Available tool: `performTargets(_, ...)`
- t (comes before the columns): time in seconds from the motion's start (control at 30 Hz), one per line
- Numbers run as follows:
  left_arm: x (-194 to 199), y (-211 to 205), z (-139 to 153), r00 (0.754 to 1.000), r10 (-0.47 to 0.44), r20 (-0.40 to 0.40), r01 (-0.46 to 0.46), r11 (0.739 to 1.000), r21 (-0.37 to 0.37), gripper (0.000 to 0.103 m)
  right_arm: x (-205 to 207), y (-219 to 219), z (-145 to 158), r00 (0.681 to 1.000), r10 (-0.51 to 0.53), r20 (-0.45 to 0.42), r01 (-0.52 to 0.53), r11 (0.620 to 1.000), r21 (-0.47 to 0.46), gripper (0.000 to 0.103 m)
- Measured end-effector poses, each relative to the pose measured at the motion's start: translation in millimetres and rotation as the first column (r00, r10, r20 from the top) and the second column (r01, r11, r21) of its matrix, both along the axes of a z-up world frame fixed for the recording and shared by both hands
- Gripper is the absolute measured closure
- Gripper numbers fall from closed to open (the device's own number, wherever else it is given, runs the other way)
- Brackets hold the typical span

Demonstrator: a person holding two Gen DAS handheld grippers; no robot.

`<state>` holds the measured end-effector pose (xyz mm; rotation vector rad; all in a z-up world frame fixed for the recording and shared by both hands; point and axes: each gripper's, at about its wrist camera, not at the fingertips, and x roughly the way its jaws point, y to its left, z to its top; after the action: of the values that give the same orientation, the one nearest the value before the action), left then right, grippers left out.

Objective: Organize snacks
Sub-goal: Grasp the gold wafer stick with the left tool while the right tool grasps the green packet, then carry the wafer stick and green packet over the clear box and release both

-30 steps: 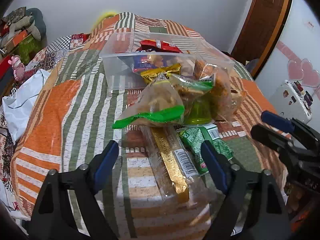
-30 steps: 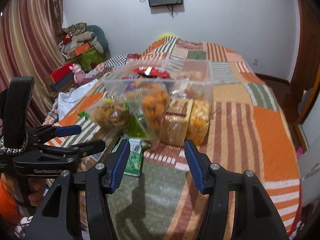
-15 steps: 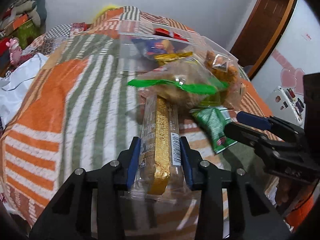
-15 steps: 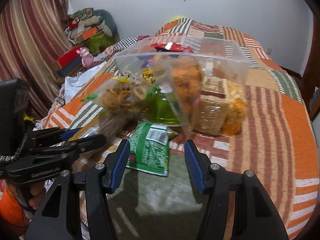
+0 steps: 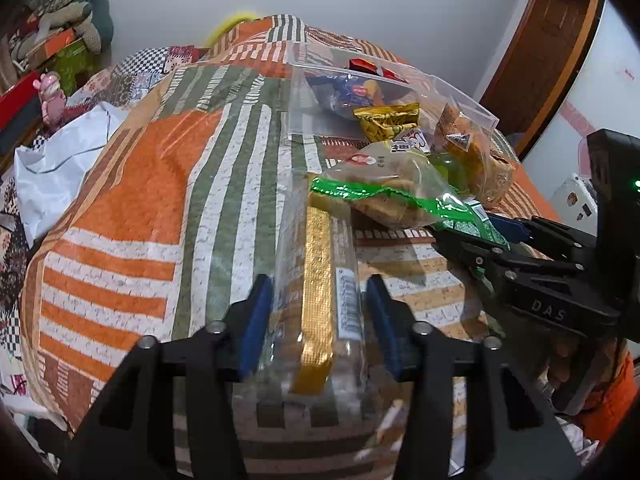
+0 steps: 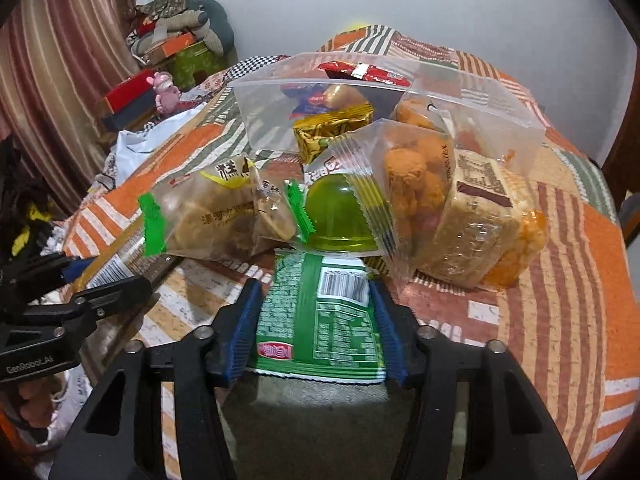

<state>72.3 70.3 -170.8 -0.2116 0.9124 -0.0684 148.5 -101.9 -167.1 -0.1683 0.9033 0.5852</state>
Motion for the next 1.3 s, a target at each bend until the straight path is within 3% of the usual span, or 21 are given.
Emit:
performTargets(0.2, 14.1, -5.1, -6.3, 1.000, 0.003, 0.011, -0.004, 0.999, 0.053, 0.042, 0.6, -7.1, 4.2, 1.000, 0.004, -0.012, -0.004, 1.000, 0.029, 0.057)
performTargets(0.27, 16.8, -4.7, -9.2, 0.999, 0.019, 0.042, -0.022, 0.997, 0.071, 0.047, 0.8, -9.0, 5.7, 1.000, 0.005, -0.019, -0.004, 0.999, 0.045, 0.057)
performTargets(0.4, 16.5, 2.3, -10.8, 0.998, 0.041, 0.051, -0.044, 0.997, 0.066, 0.066, 1.2, -10.7, 7.0, 0.999, 0.004, -0.034, -0.001, 0.997, 0.072, 0.058)
performTargets(0.53, 12.3, 5.8, -6.4, 0.998, 0.049, 0.040, -0.052, 0.996, 0.074, 0.067, -0.5, -13.8, 10.8, 0.999, 0.004, -0.042, 0.000, 0.996, 0.092, 0.059)
performTargets(0.73, -0.2, 11.7, 8.0, 0.995, 0.084, 0.048, -0.088, 0.993, 0.080, 0.068, -9.5, -20.2, 26.6, 1.000, -0.001, 0.002, 0.001, 0.993, 0.119, 0.059)
performTargets(1.0, -9.4, 18.2, 41.3, 0.987, 0.108, 0.117, -0.120, 0.988, 0.099, 0.068, -14.9, -37.4, 44.8, 0.998, -0.036, 0.044, 0.029, 0.986, 0.164, 0.060)
performTargets(1.3, -2.6, 8.2, 75.0, 0.980, 0.075, 0.185, -0.097, 0.989, 0.115, 0.068, -8.3, -51.3, 63.8, 0.991, -0.092, 0.097, 0.072, 0.978, 0.194, 0.060)
